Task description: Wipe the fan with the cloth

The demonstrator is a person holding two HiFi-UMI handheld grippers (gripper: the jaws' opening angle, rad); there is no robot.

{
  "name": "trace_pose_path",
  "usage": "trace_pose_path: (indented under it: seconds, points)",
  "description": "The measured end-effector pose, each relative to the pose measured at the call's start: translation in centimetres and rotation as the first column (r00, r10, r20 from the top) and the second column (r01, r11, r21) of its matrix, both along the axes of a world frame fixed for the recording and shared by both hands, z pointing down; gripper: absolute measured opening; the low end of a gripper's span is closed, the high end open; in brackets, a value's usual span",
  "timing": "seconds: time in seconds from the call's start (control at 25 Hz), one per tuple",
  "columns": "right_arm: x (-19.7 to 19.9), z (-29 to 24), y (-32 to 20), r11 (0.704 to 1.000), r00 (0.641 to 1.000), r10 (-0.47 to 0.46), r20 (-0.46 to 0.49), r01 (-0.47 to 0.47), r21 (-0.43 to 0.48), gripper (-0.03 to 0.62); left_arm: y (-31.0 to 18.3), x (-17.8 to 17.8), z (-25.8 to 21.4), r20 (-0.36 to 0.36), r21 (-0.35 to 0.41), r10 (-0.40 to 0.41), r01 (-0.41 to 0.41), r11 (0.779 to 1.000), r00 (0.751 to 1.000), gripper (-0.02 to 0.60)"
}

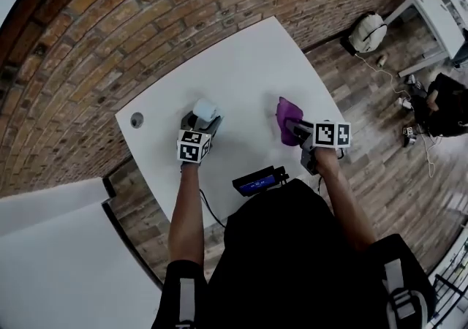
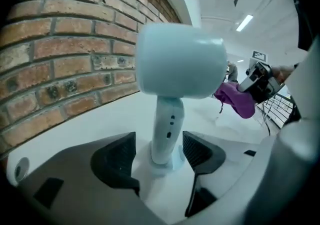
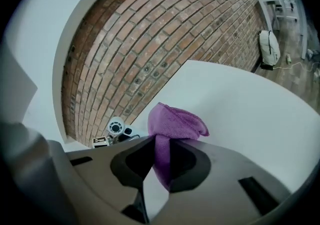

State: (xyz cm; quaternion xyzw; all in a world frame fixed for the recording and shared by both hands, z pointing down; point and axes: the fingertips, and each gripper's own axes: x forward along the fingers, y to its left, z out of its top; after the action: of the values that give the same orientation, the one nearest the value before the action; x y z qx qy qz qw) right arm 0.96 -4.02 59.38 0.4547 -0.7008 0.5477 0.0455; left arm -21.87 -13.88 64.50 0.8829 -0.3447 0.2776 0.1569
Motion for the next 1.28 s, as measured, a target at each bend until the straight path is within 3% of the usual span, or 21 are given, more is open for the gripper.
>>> trace_pose_path:
  seconds: [0.12, 0.24, 0.28, 0.32, 0.36, 0.4, 0.44, 0.48, 0.52, 0.56, 0.6, 0.64, 0.68, 0.72, 0.8, 0.84, 0.96, 1.08, 1.16, 1.28]
  points:
    - [1.1, -1.0, 2.2, 1.0, 0.999, 0.028, -0.023, -0.028, 0.008, 0.061, -1.1, 0.4, -1.2, -0.069, 0.067, 0.006, -0.001, 0.998, 0.998, 0.276]
    - [2.3, -1.5, 4.7, 0.997, 0.996, 0.081, -0.027, -0.081, 0.002, 0.061, -1.7, 0.8, -3.8, -0.192, 0.076, -0.028, 0.043, 0.996, 0.981, 0.158]
    - [2.5, -1.7, 5.5, 0.995, 0.995, 0.097, -0.023, -0.097, 0.0, 0.061, -1.6, 1.0, -4.9, -0.277, 0.038, -0.055, 0.069, 0.997, 0.959, 0.156]
    - [2.6, -1.9, 6.1, 0.994, 0.994, 0.107, -0.018, -0.107, 0.002, 0.061, -1.5, 1.0, -6.4, -0.405, -0.02, -0.099, 0.1, 0.995, 0.909, 0.155]
    - [2.6, -2.2, 6.5, 0.994, 0.994, 0.109, -0.013, -0.109, 0.009, 0.061, -1.5, 0.8, -8.4, -0.568, -0.097, -0.159, 0.126, 0.987, 0.807, 0.155]
    - [2.4, -2.7, 6.6, 0.994, 0.994, 0.105, -0.01, -0.104, 0.023, 0.061, -1.5, 0.3, -10.9, -0.736, -0.183, -0.223, 0.129, 0.975, 0.639, 0.155]
    - [2.1, -3.4, 6.2, 0.994, 0.995, 0.095, -0.007, -0.095, 0.045, 0.061, -1.5, -0.4, -13.8, -0.87, -0.255, -0.272, 0.097, 0.962, 0.412, 0.155]
    - [1.6, -4.3, 5.7, 0.994, 0.997, 0.083, -0.004, -0.082, 0.072, 0.061, -1.3, -1.3, -17.0, -0.943, -0.287, -0.29, 0.041, 0.957, 0.164, 0.155]
    - [1.0, -5.5, 5.1, 0.992, 0.998, 0.067, 0.0, -0.067, 0.104, 0.061, -0.8, -2.3, -20.2, -0.959, -0.279, -0.279, -0.014, 0.96, -0.056, 0.155]
    - [0.1, -7.0, 4.6, 0.989, 0.999, 0.048, 0.004, -0.048, 0.14, 0.061, -0.2, -3.2, -23.0, -0.941, -0.249, -0.255, -0.055, 0.967, -0.221, 0.155]
    - [-1.0, -8.7, 4.0, 0.983, 1.0, 0.023, 0.008, -0.024, 0.18, 0.061, 0.6, -4.1, -25.3, -0.915, -0.212, -0.227, -0.083, 0.974, -0.332, 0.155]
    - [-2.3, -10.5, 3.3, 0.975, 1.0, -0.008, 0.012, 0.005, 0.223, 0.061, 1.4, -4.8, -27.2, -0.894, -0.175, -0.2, -0.099, 0.98, -0.4, 0.155]
    - [-4.0, -12.6, 2.6, 0.962, 0.999, -0.045, 0.014, 0.039, 0.271, 0.061, 2.2, -5.5, -28.9, -0.881, -0.141, -0.175, -0.108, 0.984, -0.439, 0.155]
    - [-5.8, -15.0, 1.7, 0.942, 0.996, -0.086, 0.012, 0.077, 0.326, 0.061, 2.8, -6.1, -30.3, -0.874, -0.111, -0.151, -0.112, 0.987, -0.462, 0.155]
    - [-9.8, -20.8, 0.3, 0.874, 0.986, -0.167, 0.005, 0.146, 0.463, 0.061, 4.0, -7.4, -32.7, -0.862, -0.059, -0.108, -0.113, 0.992, -0.496, 0.155]
    - [-11.8, -24.2, 0.0, 0.822, 0.979, -0.206, 0.0, 0.173, 0.542, 0.061, 4.6, -8.0, -33.7, -0.856, -0.038, -0.09, -0.112, 0.993, -0.509, 0.155]
    - [-17.6, -34.3, 1.0, 0.623, 0.945, -0.325, -0.043, 0.248, 0.742, 0.061, 6.3, -9.0, -35.7, -0.841, 0.005, -0.056, -0.11, 0.994, -0.539, 0.154]
    - [-22.8, -39.0, 3.2, 0.468, 0.889, -0.423, -0.172, 0.377, 0.799, 0.061, 7.8, -9.1, -36.8, -0.841, 0.032, -0.029, -0.103, 0.994, -0.54, 0.153]
    - [-25.1, -39.1, 4.0, 0.411, 0.862, -0.43, -0.266, 0.45, 0.793, 0.061, 8.6, -9.4, -37.3, -0.842, 0.04, -0.019, -0.098, 0.994, -0.54, 0.153]
    - [-26.0, -38.7, 4.6, 0.405, 0.862, -0.434, -0.262, 0.447, 0.798, 0.061, 9.7, -10.1, -37.8, -0.837, 0.061, 0.002, -0.089, 0.994, -0.547, 0.153]
